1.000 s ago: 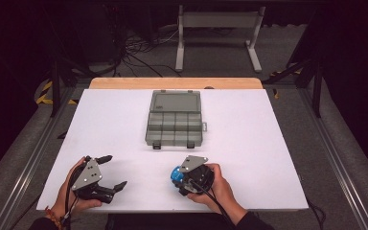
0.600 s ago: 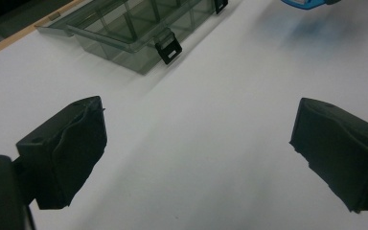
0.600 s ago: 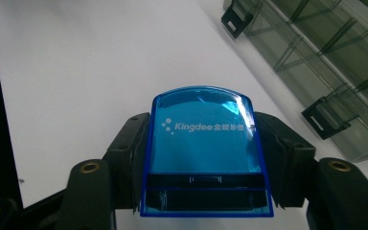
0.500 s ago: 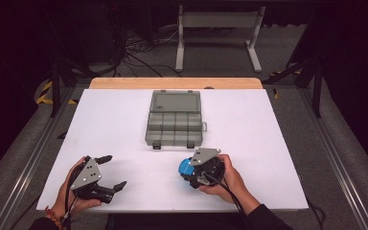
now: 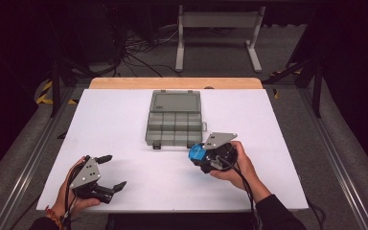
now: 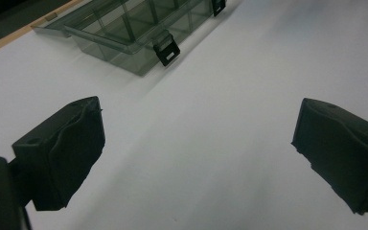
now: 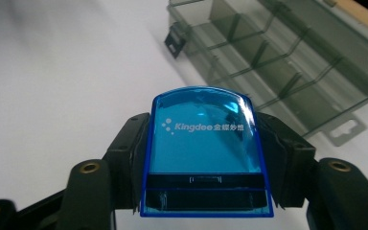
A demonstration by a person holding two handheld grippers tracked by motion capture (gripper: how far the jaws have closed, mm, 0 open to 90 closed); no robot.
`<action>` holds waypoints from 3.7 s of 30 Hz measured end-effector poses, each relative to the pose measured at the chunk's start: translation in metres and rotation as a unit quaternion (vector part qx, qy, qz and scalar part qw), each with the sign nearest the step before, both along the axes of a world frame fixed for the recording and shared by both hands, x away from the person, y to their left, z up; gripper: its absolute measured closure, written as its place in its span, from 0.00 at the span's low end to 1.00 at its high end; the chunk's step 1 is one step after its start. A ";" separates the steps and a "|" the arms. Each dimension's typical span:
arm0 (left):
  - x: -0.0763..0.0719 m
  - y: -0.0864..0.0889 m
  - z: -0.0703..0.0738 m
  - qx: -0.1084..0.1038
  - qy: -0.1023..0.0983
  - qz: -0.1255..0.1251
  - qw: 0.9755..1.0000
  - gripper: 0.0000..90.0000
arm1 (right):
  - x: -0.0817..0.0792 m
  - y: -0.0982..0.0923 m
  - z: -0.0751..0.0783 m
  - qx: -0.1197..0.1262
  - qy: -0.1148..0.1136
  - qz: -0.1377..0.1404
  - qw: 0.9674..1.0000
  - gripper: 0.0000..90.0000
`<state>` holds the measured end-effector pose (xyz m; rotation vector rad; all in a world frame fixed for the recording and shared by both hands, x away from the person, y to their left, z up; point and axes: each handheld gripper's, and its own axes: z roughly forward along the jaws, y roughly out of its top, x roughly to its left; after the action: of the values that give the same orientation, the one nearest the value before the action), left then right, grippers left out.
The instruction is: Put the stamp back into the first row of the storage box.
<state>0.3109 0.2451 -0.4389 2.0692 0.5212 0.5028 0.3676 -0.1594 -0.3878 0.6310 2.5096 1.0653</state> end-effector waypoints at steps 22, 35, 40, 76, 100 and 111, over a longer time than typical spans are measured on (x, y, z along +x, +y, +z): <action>0.002 -0.001 -0.001 0.001 0.004 -0.003 1.000 0.05 | 0.097 0.005 0.026 -0.031 -0.010 0.017 0.999 0.47; 0.002 0.001 -0.001 -0.004 0.003 -0.008 1.000 0.05 | 0.142 0.031 0.020 -0.056 0.005 0.015 0.998 0.47; 0.002 0.001 -0.001 -0.004 0.004 -0.009 1.000 0.05 | 0.154 0.039 0.013 -0.066 0.018 0.019 0.997 0.47; -0.001 0.003 -0.002 -0.002 0.010 -0.006 1.000 0.06 | 0.175 0.071 -0.016 -0.083 0.039 0.019 0.996 0.46; 0.000 0.004 -0.003 -0.004 0.011 -0.003 1.000 0.06 | 0.176 0.071 -0.016 -0.074 0.035 -0.008 0.997 0.44; -0.001 0.003 -0.002 -0.002 0.010 -0.002 1.000 0.06 | 0.166 0.069 -0.004 -0.053 0.013 -0.018 0.998 0.43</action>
<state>0.3097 0.2484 -0.4414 2.0736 0.5291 0.4784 0.5336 -0.0904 -0.3918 0.6622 2.5473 0.9109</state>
